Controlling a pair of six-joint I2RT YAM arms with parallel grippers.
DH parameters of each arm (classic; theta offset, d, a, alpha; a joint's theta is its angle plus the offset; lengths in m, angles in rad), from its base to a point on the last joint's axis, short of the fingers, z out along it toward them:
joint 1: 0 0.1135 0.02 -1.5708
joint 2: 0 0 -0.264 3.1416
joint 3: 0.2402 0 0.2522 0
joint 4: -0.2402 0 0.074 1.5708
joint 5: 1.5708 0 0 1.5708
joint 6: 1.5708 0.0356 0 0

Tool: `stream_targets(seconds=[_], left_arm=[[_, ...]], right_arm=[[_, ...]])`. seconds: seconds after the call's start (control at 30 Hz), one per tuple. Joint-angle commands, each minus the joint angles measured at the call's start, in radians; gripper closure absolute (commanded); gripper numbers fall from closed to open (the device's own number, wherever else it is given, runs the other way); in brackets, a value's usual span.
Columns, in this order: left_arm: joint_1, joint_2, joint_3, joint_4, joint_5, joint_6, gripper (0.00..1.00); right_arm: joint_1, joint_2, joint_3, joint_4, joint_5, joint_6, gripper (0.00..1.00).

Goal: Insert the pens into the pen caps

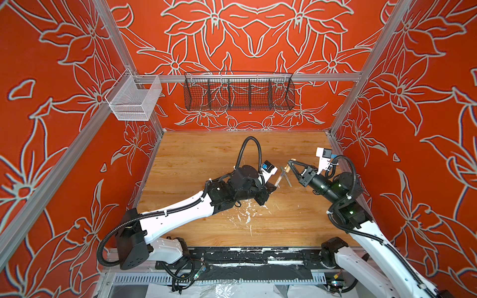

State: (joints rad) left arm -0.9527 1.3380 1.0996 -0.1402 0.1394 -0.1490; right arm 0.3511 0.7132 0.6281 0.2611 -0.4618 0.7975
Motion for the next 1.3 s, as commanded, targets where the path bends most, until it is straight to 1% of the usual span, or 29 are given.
stream_targets(seconds=[0.0,0.17,0.33,0.43,0.7,0.87,1.0,1.27], left_arm=[[-0.004,-0.023,0.04,0.035,0.042,0.031,1.0],[-0.004,-0.02,0.04,0.038,0.048,0.031,1.0],[-0.004,-0.016,0.037,0.032,0.048,0.029,1.0],[-0.004,-0.019,0.032,0.034,0.05,0.026,1.0],[-0.004,-0.031,0.025,0.031,0.048,0.029,1.0],[-0.004,-0.04,0.019,0.036,0.042,0.03,1.0],[-0.004,-0.034,0.022,0.034,0.039,0.029,1.0],[-0.004,-0.027,0.026,0.035,0.036,0.031,1.0]], right_arm=[[0.012,0.004,-0.011,0.025,-0.013,0.015,1.0],[0.012,-0.007,0.009,-0.01,0.011,-0.004,1.0],[0.012,-0.031,0.103,-0.172,0.094,-0.101,1.0],[0.012,-0.022,0.129,-0.172,0.099,-0.115,1.0],[0.012,0.022,0.123,-0.116,0.064,-0.09,1.0],[0.012,0.011,0.095,-0.106,0.065,-0.074,1.0],[0.012,0.009,0.084,-0.073,0.034,-0.05,1.0],[0.012,-0.009,0.079,-0.097,0.024,-0.046,1.0]])
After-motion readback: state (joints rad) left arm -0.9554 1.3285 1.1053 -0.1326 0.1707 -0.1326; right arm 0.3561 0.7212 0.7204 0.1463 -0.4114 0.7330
